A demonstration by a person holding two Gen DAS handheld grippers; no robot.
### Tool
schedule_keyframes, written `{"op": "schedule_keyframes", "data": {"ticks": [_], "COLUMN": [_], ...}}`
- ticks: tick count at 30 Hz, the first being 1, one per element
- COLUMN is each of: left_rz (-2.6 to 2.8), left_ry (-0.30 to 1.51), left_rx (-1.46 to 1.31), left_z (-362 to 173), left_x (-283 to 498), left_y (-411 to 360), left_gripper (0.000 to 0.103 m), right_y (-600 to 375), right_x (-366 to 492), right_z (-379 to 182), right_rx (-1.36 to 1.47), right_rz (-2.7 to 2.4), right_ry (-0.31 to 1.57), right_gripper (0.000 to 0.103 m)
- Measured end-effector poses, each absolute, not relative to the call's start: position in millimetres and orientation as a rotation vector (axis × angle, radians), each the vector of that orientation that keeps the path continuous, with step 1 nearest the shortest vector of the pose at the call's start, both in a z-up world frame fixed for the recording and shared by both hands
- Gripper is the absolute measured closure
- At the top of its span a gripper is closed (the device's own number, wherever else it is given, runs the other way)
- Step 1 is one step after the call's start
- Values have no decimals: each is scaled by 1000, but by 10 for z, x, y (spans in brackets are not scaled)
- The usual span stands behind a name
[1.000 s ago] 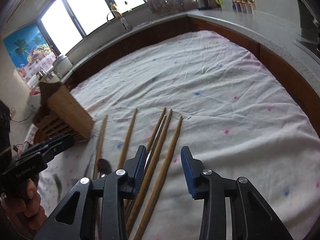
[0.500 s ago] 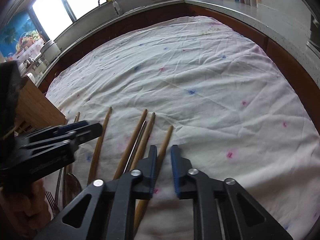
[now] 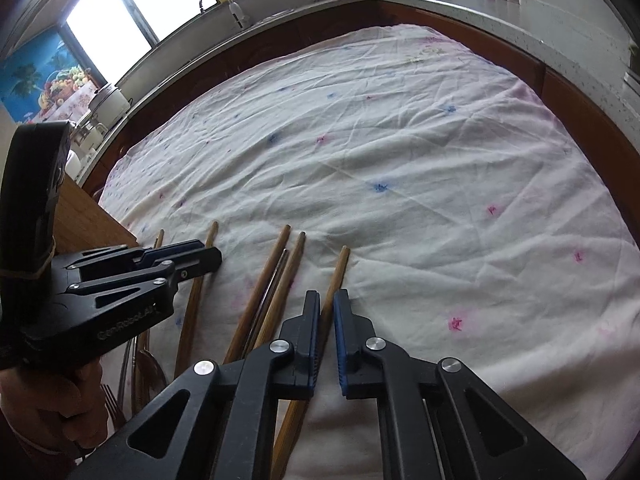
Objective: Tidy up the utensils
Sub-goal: 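Lower the left tool and close it on a wooden chopstick while the right tool grasps another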
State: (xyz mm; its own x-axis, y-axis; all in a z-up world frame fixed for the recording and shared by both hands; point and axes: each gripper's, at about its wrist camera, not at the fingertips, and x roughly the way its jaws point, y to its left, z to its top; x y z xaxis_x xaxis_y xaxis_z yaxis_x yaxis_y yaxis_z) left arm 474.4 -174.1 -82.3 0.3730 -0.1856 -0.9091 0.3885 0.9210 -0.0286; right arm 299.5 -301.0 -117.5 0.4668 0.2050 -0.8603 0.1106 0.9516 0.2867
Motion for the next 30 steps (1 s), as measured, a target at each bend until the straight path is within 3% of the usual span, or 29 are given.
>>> {"op": "schedule_keyframes", "data": {"ticks": [1,10,22,30], "left_rz": [-367,-423,-483,-476], "left_ry": [1118,1074,862,741], "left_rx": [214,86,-67,-136], "left_z": [-820,-609,402,786], "left_x": [4715,4373,3361,2624], "left_y": [-1754,-1589,-827,-212], "left_gripper": [95,97,99,100], "right_y": [-3003,-3056,-2851,-2652], "right_x": [2997,2807,2360,2107], "right_z": [-1168,-934,-96,307], "right_rx": [319,401,363,328], "right_rz": [61,112,197,252], "right_ry": [1087,1027,854,768], "right_gripper": [96,98,98,99]}}
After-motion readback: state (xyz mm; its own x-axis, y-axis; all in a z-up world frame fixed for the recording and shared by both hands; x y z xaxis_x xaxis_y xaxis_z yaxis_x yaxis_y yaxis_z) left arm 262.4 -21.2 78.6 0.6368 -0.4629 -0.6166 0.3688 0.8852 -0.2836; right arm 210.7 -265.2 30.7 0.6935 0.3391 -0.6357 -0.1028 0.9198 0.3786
